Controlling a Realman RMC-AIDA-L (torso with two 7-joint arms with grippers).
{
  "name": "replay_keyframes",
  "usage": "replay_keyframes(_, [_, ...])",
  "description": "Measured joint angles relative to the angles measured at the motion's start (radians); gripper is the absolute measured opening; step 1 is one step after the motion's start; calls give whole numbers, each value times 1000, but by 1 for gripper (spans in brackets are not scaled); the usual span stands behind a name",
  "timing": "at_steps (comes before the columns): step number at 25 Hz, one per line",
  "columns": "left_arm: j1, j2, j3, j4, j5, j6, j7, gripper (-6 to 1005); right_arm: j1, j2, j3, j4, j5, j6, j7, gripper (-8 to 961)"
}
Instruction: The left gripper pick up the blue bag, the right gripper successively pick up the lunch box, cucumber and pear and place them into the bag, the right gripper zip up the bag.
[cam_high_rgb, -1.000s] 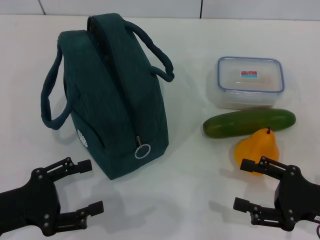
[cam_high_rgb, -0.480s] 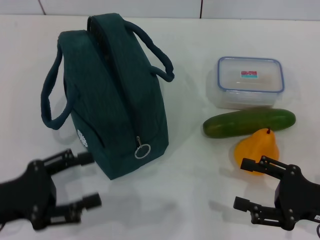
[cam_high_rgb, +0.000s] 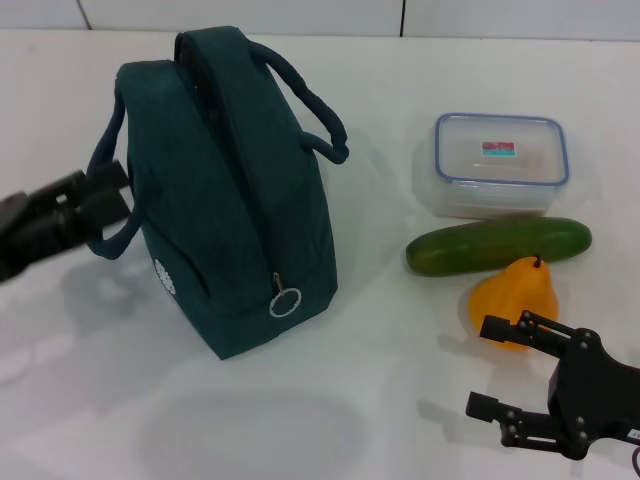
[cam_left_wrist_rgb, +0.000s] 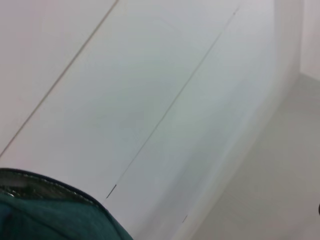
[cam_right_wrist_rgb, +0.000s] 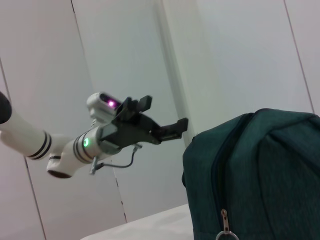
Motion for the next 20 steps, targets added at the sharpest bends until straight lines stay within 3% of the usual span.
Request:
replay_keyframes(5, [-49, 30, -8, 18, 3, -34, -116, 868, 1, 0, 0, 1, 0, 0, 0, 821])
replay_keyframes(9, [-73, 54, -6, 105, 10, -119, -266, 868, 3, 0, -1, 3, 0, 3, -1, 821])
replay_keyframes(15, [-127, 88, -4, 340, 110, -175, -611, 866, 3, 0, -2, 3, 0, 5, -1, 820])
replay_keyframes(20, [-186, 101, 0, 563, 323, -169, -885, 866, 3, 0, 3, 3, 0, 0, -2, 820])
